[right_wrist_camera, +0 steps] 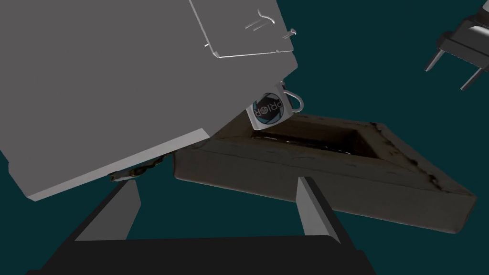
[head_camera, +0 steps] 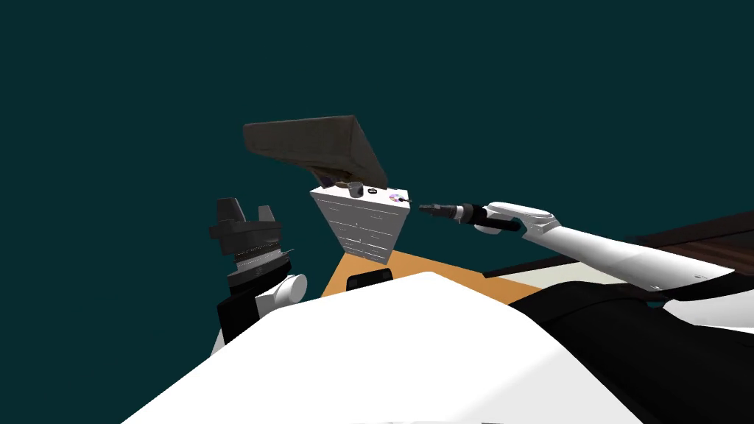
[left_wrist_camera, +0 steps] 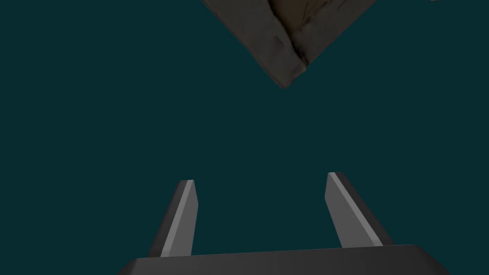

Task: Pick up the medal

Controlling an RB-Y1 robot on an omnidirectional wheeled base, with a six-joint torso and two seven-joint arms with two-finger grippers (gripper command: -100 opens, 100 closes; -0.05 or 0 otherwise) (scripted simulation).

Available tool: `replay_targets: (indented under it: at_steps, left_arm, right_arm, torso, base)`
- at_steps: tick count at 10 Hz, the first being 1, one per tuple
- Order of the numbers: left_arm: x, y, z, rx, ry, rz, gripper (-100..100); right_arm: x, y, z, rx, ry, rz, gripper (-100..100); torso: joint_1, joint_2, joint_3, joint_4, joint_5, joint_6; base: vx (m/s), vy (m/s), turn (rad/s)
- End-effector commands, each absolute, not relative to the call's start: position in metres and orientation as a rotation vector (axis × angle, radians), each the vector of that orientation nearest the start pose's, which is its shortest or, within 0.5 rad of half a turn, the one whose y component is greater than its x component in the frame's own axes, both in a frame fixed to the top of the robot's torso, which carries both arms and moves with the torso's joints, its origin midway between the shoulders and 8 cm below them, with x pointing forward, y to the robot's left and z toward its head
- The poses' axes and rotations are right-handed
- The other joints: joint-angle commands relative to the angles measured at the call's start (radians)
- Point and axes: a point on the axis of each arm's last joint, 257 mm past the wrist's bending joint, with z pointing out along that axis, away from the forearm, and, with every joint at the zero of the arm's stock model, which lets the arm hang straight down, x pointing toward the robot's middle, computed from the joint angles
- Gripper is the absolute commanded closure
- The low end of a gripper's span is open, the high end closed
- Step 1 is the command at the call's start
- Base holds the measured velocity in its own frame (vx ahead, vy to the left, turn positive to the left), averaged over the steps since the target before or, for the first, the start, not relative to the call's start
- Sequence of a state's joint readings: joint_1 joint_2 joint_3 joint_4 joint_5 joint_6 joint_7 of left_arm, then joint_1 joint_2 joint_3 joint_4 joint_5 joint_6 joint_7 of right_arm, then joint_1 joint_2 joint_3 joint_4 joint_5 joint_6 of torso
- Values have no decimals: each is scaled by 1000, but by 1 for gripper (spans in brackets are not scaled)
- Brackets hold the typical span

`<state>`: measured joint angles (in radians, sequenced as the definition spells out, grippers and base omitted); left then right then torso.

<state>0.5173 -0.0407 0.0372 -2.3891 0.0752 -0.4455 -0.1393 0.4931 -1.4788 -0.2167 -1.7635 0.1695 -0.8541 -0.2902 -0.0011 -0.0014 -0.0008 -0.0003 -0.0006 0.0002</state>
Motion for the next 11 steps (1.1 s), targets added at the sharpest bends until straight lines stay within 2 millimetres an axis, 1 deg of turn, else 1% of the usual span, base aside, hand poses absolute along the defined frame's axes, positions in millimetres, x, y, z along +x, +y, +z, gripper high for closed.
replay_targets:
  at_steps: [1,2,4,5,6,7,9,10,11]
  left_arm:
    - [324,302,57,-645,542,-1185,0]
    - [324,302,57,-645,542,-1185,0]
    - [324,302,57,-645,542,-1184,0]
    - [324,302,57,-645,542,-1184,0]
    - [324,302,57,-645,542,-1185,0]
    - [324,302,57,-645,542,-1185,0]
    - [324,302,57,-645,542,-1184,0]
    - [324,302,57,-645,542,-1184,0]
    - [324,302,57,-645,542,-1185,0]
  right_arm:
    - [384,-333,-52,-476,1860,894,-100]
    - [387,-341,-50,-501,1887,867,-100]
    - [388,-338,-48,-546,1914,845,-100]
    - [390,-345,-46,-577,1944,814,-100]
    - [391,-343,-45,-604,1960,801,-100]
    - [393,-350,-44,-628,1988,773,-100]
    - [395,-347,-41,-669,2010,751,-100]
    - [397,-353,-39,-701,2044,718,-100]
    - [398,-351,-38,-727,2057,703,-100]
  torso:
    - [0,0,0,0,0,0]
    - [0,0,0,0,0,1]
    - [-1,0,0,0,0,1]
    - [0,0,0,0,0,1]
    - [1,0,0,0,0,0]
    - [0,0,0,0,0,1]
    - [-1,0,0,0,0,1]
    - [0,0,0,0,0,2]
    - [1,-1,0,0,0,1]
  base:
    - [-10,-34,105]
    - [-17,-43,190]
    - [-8,-30,33]
    - [-7,-15,158]
    - [-12,-24,105]
    - [-13,-37,199]
    - [-6,-28,21]
    - [-4,-17,122]
    - [-7,-22,122]
